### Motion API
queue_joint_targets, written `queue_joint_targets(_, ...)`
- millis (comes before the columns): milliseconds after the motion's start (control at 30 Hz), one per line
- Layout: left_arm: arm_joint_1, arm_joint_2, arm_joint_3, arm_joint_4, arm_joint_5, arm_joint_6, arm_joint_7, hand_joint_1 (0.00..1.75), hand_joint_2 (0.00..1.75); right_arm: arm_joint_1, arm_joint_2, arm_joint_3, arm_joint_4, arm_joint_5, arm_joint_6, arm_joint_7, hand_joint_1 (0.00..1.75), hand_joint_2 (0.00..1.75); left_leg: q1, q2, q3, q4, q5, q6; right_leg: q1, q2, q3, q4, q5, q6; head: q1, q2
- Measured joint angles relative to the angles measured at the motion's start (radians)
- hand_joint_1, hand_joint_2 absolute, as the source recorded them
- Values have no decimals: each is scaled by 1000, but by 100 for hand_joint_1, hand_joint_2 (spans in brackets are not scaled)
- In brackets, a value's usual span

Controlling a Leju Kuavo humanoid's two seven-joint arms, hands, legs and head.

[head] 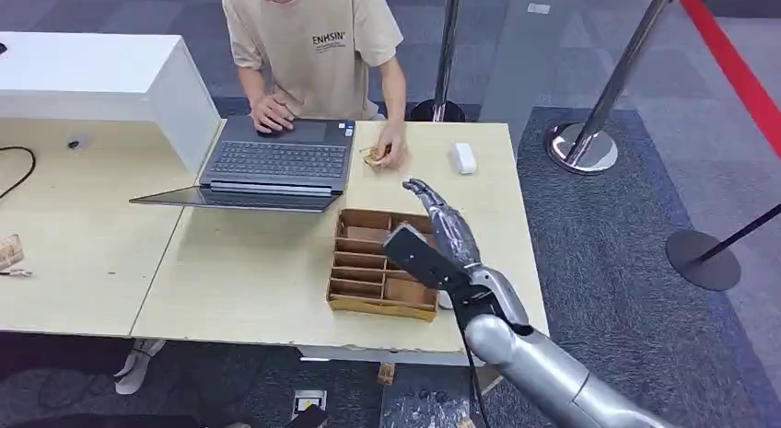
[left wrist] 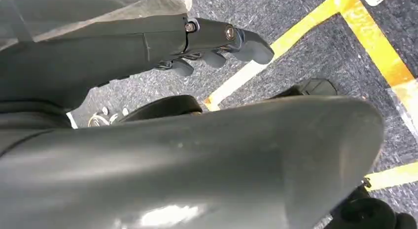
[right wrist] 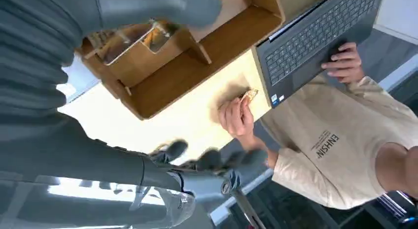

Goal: Pass the card to the sensor for recognition and then transmit it.

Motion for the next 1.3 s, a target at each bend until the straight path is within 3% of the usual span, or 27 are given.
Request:
queue_joint_targets(233, -5, 5, 0, 0, -3, 0, -11, 0, 0, 32, -28, 1, -57, 70, 8, 32, 175, 175, 0, 0, 0, 0, 0, 0, 0, 0, 0, 0, 0, 0, 0, 0)
queue_joint_targets(467, -2, 9, 1, 0, -11, -16, 25, 0, 0, 55, -49, 5, -57, 133, -3, 45, 175, 175, 0, 0, -1, 0, 0, 0, 0, 0, 0, 0, 0, 0, 0, 0)
queue_joint_targets(533, -2, 9, 1, 0, -11, -20, 23, 0, 0, 54, -52, 8, -49, 143, -8, 45, 168, 175, 0, 0, 0, 0, 0, 0, 0, 0, 0, 0, 0, 0, 0, 0)
queue_joint_targets(567, -2, 9, 1, 0, -12, -21, 22, 0, 0, 53, -54, 8, -44, 143, -8, 44, 131, 175, 0, 0, -1, 0, 0, 0, 0, 0, 0, 0, 0, 0, 0, 0)
queue_joint_targets(600, -3, 9, 1, 0, -14, -23, 21, 0, 0, 52, -56, 9, -39, 144, -8, 42, 7, 175, 0, 0, -1, 0, 0, 0, 0, 0, 0, 0, 0, 0, 0, 0)
queue_joint_targets(667, -3, 9, 1, 0, -18, -23, 21, 0, 0, 47, -59, 10, -27, 158, -12, 39, 0, 175, 0, 0, -1, 0, 0, 0, 0, 0, 0, 0, 0, 0, 0, 0)
queue_joint_targets(1133, -15, 9, 1, 0, -34, -38, 22, 0, 0, -28, -55, 27, 92, 167, -9, 25, 0, 175, 0, 0, -1, 0, 0, 0, 0, 0, 0, 0, 0, 0, 0, 0)
queue_joint_targets(1200, -14, 9, 1, 0, -35, -38, 24, 0, 0, -35, -50, 29, 107, 167, -10, 24, 16, 175, 0, 0, -2, 0, 0, 0, 0, 0, -1, 0, 0, 0, 0, 0)
queue_joint_targets(1233, -15, 9, 1, 0, -34, -38, 22, 0, 0, -40, -45, 32, 115, 167, -9, 24, 16, 175, 0, 0, -2, 0, 0, 0, 0, 0, -1, 0, 0, 0, 0, 0)
queue_joint_targets(1267, -15, 10, 1, 0, -31, -38, 14, 0, 0, -44, -41, 34, 121, 168, -3, 27, 44, 175, 0, 0, -2, 0, 0, 0, 0, 0, -1, 0, 0, 0, 0, 0)
queue_joint_targets(1300, -16, 10, 1, 0, -28, -38, 7, 0, 0, -47, -39, 37, 125, 173, 8, 38, 93, 175, 0, 0, -2, 0, 0, 0, 0, 0, -1, 0, 0, 0, 0, 0)
